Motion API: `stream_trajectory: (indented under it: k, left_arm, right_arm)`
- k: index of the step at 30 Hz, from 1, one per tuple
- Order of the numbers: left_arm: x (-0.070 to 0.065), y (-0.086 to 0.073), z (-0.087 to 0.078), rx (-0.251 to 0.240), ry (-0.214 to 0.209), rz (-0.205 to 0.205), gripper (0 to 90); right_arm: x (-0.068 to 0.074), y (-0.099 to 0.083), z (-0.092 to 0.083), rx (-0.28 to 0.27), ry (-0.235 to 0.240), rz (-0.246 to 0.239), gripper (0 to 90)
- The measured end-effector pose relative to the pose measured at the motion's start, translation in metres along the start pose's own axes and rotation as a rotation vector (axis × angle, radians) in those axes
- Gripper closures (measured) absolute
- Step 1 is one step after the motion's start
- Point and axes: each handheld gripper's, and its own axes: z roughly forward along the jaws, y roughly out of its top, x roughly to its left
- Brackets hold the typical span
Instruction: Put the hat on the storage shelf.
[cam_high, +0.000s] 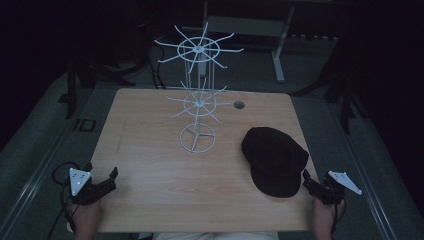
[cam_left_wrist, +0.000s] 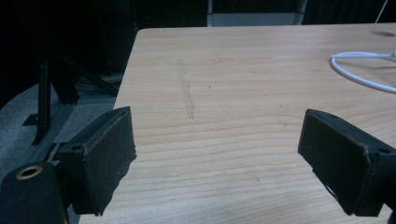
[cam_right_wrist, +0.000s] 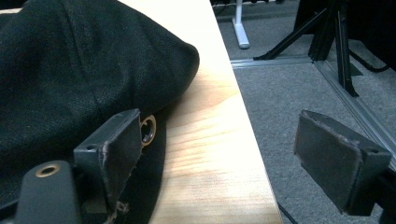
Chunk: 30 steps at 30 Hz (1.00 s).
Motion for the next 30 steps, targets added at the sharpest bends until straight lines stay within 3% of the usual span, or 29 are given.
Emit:
stream_trajectory:
  k: [6,11,12,17,22,24,28,30]
  left_arm:
    - [0.005,0.000,-0.003,-0.030,0.012,-0.047,11.5]
    - [0.005,0.000,-0.003,-0.029,0.008,-0.049,11.5]
    - [0.005,0.000,-0.003,-0.030,-0.004,-0.051,11.5]
    - [0.005,0.000,-0.003,-0.026,-0.009,-0.047,11.5]
    - [0.005,0.000,-0.002,-0.024,-0.016,-0.046,11.5]
    - [0.005,0.000,-0.002,-0.021,-0.018,-0.043,11.5]
    - [0.004,0.000,-0.001,-0.014,-0.027,-0.038,11.5]
    - [0.004,0.000,-0.001,-0.014,-0.027,-0.037,11.5]
  right_arm:
    - [-0.002,0.001,0.002,0.039,0.027,0.029,14.4]
    - [-0.003,0.003,0.003,0.066,0.060,0.036,13.6]
    - [-0.006,0.010,0.004,0.102,0.106,0.047,13.9]
    - [-0.013,0.029,0.002,0.157,0.217,0.085,13.8]
    - [-0.005,0.048,0.002,0.204,0.243,0.015,14.2]
    - [0.003,0.062,0.003,0.220,0.259,-0.036,14.2]
    - [0.016,0.078,0.008,0.240,0.263,-0.082,11.6]
    - [0.023,0.086,0.011,0.233,0.292,-0.071,11.4]
